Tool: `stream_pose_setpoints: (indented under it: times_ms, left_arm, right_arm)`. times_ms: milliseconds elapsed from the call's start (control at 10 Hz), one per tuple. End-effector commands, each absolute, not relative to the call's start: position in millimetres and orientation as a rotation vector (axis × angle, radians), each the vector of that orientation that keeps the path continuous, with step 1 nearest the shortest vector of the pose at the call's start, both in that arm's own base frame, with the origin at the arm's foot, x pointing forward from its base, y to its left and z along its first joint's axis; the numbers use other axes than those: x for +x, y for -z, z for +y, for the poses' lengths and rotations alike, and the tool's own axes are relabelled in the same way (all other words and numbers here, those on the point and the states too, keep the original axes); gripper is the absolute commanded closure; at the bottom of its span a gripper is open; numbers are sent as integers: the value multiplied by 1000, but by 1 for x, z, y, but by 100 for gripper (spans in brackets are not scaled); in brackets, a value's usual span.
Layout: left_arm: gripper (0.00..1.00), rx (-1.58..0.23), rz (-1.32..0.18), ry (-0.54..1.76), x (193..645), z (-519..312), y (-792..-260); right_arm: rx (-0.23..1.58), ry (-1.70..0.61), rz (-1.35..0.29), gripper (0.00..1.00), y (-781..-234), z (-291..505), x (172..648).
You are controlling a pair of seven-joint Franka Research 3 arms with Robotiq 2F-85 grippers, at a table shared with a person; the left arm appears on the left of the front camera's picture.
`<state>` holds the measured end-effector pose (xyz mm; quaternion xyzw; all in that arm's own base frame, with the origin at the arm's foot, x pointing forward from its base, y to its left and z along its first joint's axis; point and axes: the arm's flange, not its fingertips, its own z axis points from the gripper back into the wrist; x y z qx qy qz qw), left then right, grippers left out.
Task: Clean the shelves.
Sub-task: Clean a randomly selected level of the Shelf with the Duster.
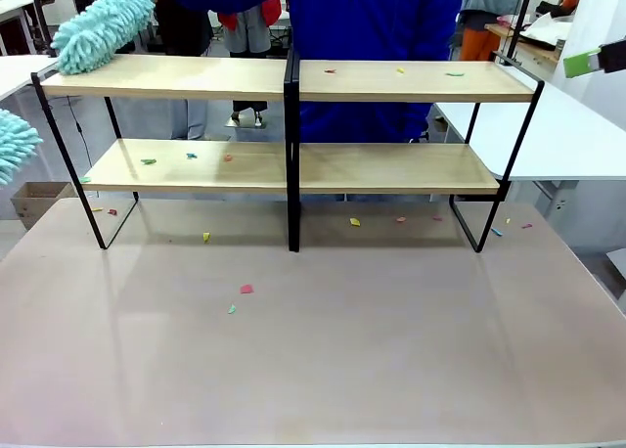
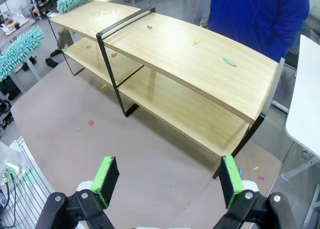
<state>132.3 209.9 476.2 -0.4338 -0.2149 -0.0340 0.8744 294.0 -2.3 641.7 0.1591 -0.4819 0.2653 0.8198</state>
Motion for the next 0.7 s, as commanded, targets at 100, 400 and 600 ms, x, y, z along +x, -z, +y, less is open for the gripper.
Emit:
stream_pose_setpoints:
  times_ms: [100, 400, 600]
  left_arm:
    - [87, -906, -449, 71, 132, 210, -476]
    - [87, -906, -449, 71, 132, 210, -476]
    - [87, -906, -449, 71, 132, 210, -476]
  right_arm:
    - [343, -573, -1028, 0, -641, -2, 294]
    - [343, -573, -1028, 0, -641, -2, 294]
    - [343, -573, -1028, 0, -641, -2, 294]
